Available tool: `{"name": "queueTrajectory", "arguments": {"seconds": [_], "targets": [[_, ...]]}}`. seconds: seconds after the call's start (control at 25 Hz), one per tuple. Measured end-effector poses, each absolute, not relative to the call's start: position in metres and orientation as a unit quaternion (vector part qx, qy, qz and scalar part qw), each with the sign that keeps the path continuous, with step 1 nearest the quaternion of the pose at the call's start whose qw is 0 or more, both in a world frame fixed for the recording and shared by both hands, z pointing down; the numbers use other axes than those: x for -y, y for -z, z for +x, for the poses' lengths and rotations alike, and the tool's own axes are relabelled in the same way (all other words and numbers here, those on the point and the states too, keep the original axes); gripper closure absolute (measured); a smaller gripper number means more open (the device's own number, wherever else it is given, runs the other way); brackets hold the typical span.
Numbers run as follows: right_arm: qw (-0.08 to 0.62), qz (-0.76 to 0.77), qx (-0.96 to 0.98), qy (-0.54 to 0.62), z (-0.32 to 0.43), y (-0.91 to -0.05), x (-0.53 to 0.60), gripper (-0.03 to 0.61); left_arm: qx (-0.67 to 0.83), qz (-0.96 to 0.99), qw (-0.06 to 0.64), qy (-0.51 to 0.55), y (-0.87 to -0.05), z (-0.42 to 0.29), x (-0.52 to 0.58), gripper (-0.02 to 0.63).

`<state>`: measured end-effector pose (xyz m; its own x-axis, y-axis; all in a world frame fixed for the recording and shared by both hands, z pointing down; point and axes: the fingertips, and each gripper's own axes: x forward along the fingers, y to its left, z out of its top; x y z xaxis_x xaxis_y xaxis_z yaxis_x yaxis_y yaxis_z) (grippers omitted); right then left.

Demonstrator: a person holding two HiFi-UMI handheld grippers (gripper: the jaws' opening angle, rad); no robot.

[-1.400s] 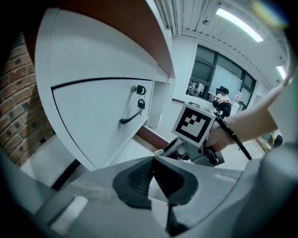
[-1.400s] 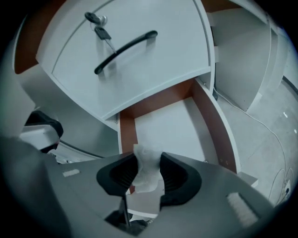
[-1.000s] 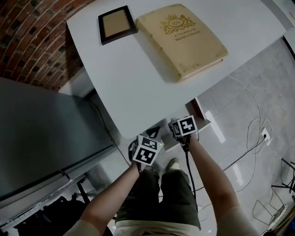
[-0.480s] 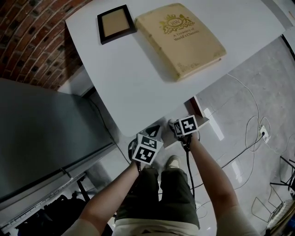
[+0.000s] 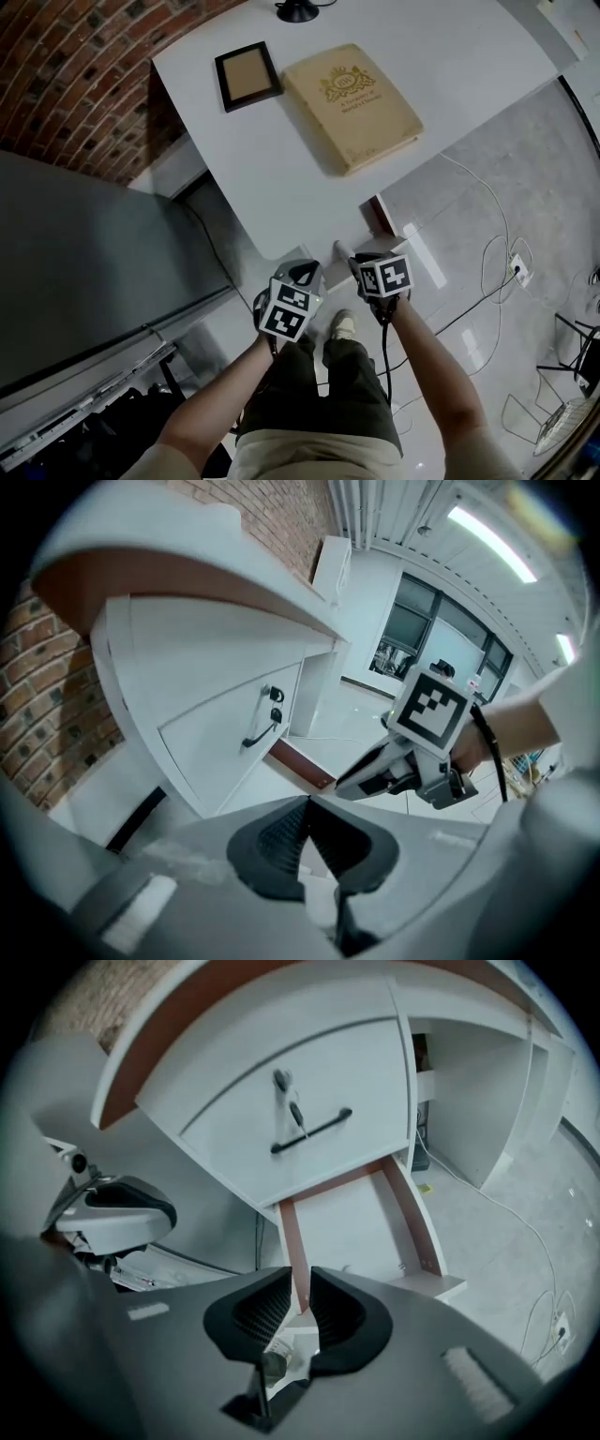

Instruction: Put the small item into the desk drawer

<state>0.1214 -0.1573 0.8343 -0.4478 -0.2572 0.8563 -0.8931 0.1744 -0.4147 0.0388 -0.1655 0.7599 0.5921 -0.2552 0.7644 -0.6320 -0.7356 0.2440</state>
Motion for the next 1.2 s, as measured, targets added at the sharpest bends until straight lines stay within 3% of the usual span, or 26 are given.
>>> {"name": "queueTrajectory", "arguments": {"seconds": [0.36,0.72,1.2], "targets": [[0.260,0.444,0.723,-0.461,0.117,-0.681,0.144,0.567,0.264,0.874,0.244,-0.327,-0.629,0.035,0.161,0.611],[0.160,0.476,0.772,-0.390,0.105,-0.503,0.148,0.572,0.269,0.904,0.211,-0.257,-0.492,0.029,0.164,0.611],[0.050,0.549,0.804,-0.223,0.108,-0.297,0.137,0.575,0.295,0.934,0.098,-0.175,-0.325,0.010,0.172,0.611]]}}
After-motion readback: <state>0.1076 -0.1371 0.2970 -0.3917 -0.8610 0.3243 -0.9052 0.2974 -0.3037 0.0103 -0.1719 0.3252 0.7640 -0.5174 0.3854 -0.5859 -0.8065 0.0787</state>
